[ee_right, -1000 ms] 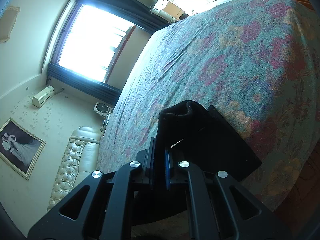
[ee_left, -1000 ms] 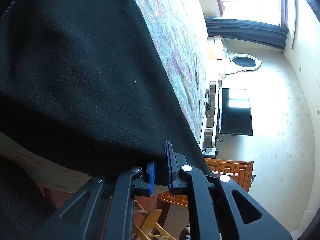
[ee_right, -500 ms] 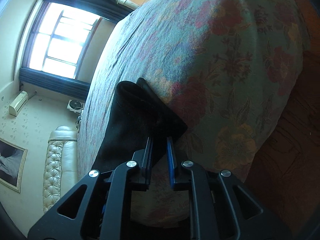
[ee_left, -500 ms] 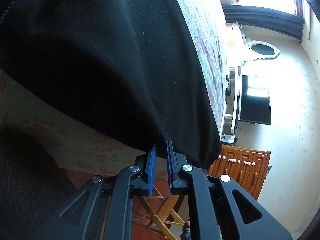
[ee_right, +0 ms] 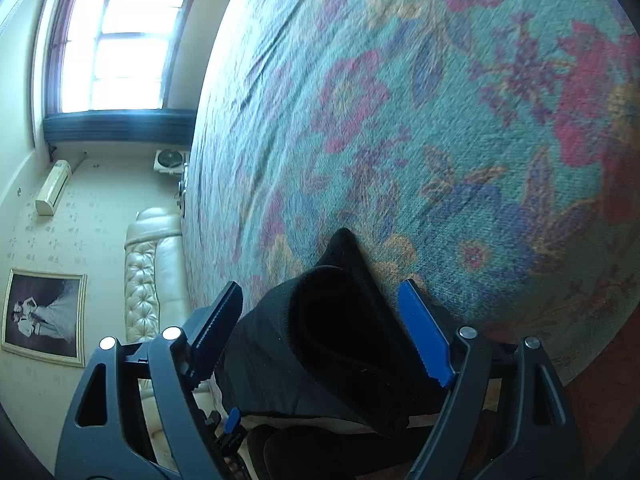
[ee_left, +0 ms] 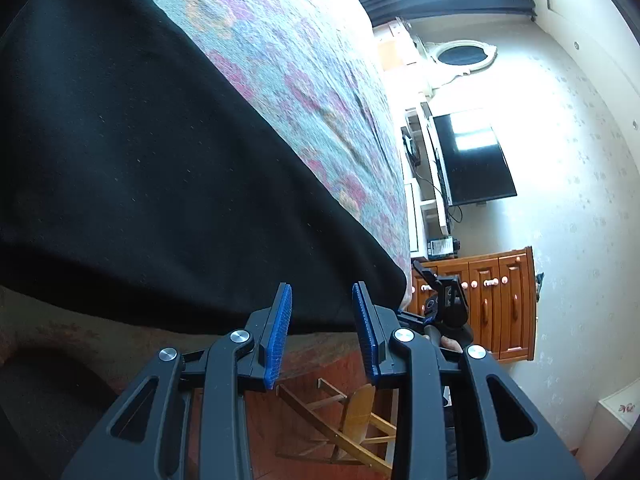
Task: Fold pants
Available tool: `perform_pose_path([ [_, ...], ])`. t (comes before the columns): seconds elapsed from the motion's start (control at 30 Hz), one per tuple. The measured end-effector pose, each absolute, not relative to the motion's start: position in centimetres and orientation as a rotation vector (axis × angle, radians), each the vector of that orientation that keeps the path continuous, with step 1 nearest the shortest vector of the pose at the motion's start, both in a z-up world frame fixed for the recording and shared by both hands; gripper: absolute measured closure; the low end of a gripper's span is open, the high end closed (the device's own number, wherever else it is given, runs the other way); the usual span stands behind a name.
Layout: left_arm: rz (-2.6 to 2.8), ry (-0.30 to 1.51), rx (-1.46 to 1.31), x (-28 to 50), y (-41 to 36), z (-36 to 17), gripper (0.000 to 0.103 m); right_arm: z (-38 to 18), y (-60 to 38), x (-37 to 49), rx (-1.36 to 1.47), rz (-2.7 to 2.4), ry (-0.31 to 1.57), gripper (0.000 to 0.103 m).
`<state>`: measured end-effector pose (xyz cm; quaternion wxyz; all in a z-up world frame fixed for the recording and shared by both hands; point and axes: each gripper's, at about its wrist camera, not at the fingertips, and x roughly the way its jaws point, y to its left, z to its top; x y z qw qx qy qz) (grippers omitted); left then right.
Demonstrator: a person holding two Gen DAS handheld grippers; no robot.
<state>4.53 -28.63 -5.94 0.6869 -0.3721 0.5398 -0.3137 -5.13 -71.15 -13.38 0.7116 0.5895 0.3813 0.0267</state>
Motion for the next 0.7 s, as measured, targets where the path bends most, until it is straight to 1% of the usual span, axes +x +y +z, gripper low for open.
perform_pose_path([
  [0.17, -0.637, 1.241, -0.877, 4.9, -27.2, -7.7, 0.071, -13.9, -71.1, -3.2, 1.296, 0.097, 0.894, 0.021],
  [0.2, -0.623, 1.249, -0.882, 5.0, -27.1, -8.1, 0.071, -14.1, -71.0, -3.4, 1.291, 0.103, 0.898, 0.034],
  [0.23, -0.613, 1.253, -0.890, 4.9, -27.3, -8.2, 0.071, -13.9, -70.9, -3.1, 1.262, 0.117, 0.910, 0.071],
  [0.3, -0.600, 1.258, -0.891, 5.5, -27.0, -8.7, 0.071, -13.5, -70.5, -2.7, 1.223, 0.128, 0.924, 0.074],
  [0.37, -0.603, 1.246, -0.894, 5.6, -26.9, -8.6, 0.071, -11.9, -70.2, -2.3, 1.118, 0.107, 0.920, 0.077],
  [0.5, -0.628, 1.213, -0.872, 5.8, -27.3, -7.9, 0.070, -7.2, -69.5, -2.8, 0.879, 0.095, 0.771, 0.083],
  [0.53, -0.633, 1.212, -0.863, 5.8, -27.5, -7.9, 0.068, -6.6, -69.4, -2.9, 0.819, 0.066, 0.742, 0.088],
  [0.57, -0.637, 1.213, -0.859, 5.8, -27.6, -8.0, 0.063, -6.4, -69.4, -2.9, 0.741, -0.017, 0.738, 0.090],
  [0.6, -0.637, 1.216, -0.860, 5.9, -27.8, -8.0, 0.062, -6.8, -70.1, -3.0, 0.690, -0.135, 0.763, 0.085],
  [0.63, -0.634, 1.224, -0.864, 5.9, -27.7, -8.2, 0.062, -8.0, -71.2, -3.2, 0.737, -0.182, 0.796, 0.080],
  [0.67, -0.635, 1.234, -0.871, 5.9, -27.6, -8.4, 0.062, -9.4, -72.6, -3.9, 0.849, -0.200, 0.808, 0.076],
  [0.7, -0.638, 1.238, -0.874, 6.0, -27.5, -8.5, 0.062, -10.2, -73.5, -5.0, 0.959, -0.207, 0.777, 0.075],
])
